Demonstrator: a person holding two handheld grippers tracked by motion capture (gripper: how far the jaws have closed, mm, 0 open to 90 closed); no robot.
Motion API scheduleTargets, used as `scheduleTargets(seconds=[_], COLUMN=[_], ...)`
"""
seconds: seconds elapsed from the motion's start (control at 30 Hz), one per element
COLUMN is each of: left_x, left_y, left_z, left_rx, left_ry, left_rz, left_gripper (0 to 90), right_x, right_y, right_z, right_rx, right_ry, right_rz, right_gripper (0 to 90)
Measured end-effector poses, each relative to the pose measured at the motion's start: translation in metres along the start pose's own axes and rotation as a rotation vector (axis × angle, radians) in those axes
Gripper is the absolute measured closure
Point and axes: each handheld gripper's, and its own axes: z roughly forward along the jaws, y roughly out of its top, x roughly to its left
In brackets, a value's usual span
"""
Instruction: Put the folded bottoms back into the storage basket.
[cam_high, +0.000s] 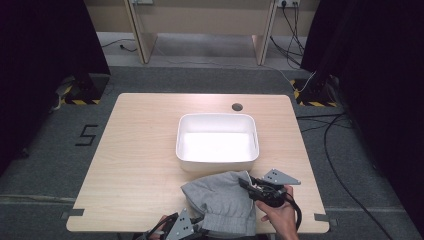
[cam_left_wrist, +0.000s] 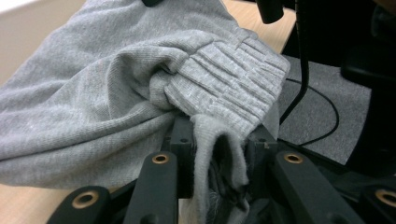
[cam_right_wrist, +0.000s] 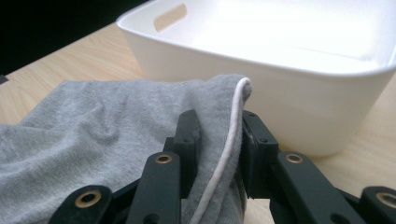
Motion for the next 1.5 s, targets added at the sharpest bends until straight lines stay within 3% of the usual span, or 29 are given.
scheduleTargets(seconds=[0.23, 0.73, 1.5], left_x=[0.000, 0.007, 0.015], left_y=[0.011, 0.029, 0.057], left_z=[-0.012, -0.022, -0.043], left_rx=[-0.012, -0.012, -0.049], left_ry=[-0.002, 0.000, 0.012], left_rz=[-0.002, 0.025, 0.044], left_gripper=[70.2, 70.2, 70.2], right_x=[0.011, 0.013, 0.020], right_y=[0.013, 0.026, 0.066], right_z=[-0.010, -0.015, -0.027], right_rx=[-0.030, -0.057, -0.082], right_ry=[-0.001, -0.001, 0.013], right_rz=[-0.035, -0.055, -0.114], right_gripper=[72.0, 72.1, 72.1])
